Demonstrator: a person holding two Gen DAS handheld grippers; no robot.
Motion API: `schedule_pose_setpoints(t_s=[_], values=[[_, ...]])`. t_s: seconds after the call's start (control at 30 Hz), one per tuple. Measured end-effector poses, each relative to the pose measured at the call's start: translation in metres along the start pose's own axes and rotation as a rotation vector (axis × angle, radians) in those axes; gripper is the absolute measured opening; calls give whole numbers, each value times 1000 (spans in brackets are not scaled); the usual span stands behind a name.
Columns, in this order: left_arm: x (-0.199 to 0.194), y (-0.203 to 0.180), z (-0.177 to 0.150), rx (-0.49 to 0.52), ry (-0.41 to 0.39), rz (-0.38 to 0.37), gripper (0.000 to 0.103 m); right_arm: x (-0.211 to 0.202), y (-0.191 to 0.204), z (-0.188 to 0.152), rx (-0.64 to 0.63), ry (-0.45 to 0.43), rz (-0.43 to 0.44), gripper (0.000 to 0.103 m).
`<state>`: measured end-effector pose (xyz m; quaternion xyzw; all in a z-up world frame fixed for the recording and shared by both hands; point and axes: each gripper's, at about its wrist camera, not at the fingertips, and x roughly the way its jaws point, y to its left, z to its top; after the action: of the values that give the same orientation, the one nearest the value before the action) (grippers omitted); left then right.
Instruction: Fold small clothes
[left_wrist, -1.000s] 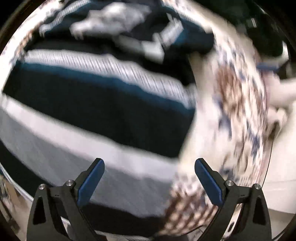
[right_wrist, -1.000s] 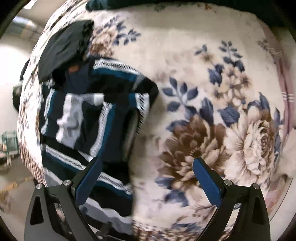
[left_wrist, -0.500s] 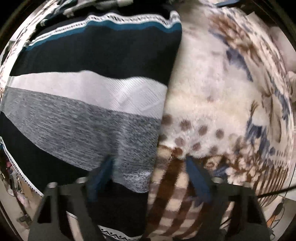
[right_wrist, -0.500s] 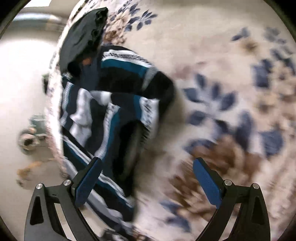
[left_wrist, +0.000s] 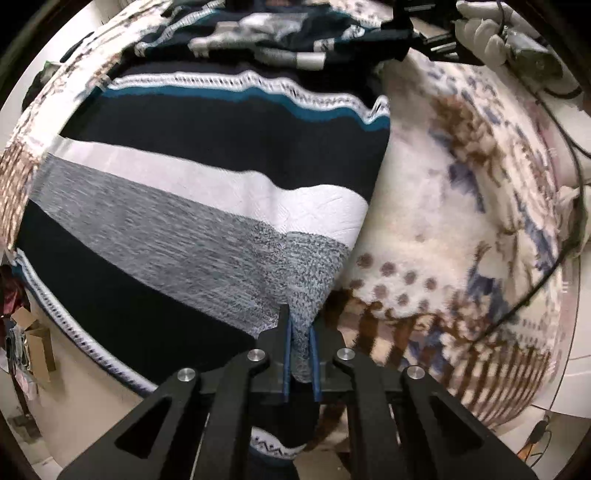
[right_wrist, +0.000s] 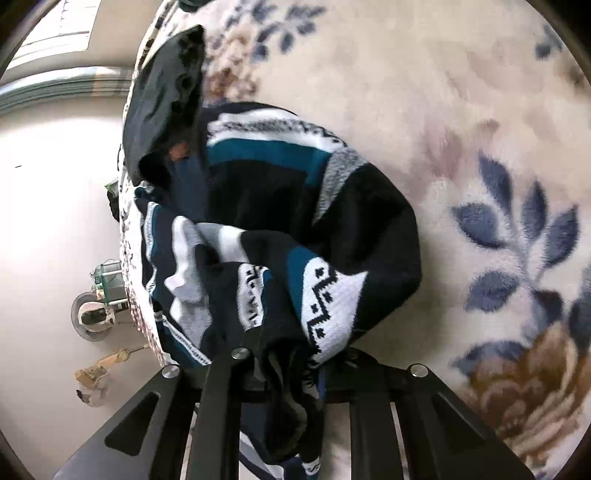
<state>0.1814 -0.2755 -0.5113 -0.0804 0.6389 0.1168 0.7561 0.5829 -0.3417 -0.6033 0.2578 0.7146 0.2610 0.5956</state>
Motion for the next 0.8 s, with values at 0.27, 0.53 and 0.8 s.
schedule_pose_setpoints(t_s=[0.27,0.53,0.8], values=[[-53,58,20,-115,-52,-17,6,-31,73,-3,-85,-33,-59,14],[-79,147,49,-259,-132,-36,6,-10,163,11,-95,-39,-101,14],[-66,251,74,-355,-139,-67,6,89,275,43,-108,-18,-220,14]])
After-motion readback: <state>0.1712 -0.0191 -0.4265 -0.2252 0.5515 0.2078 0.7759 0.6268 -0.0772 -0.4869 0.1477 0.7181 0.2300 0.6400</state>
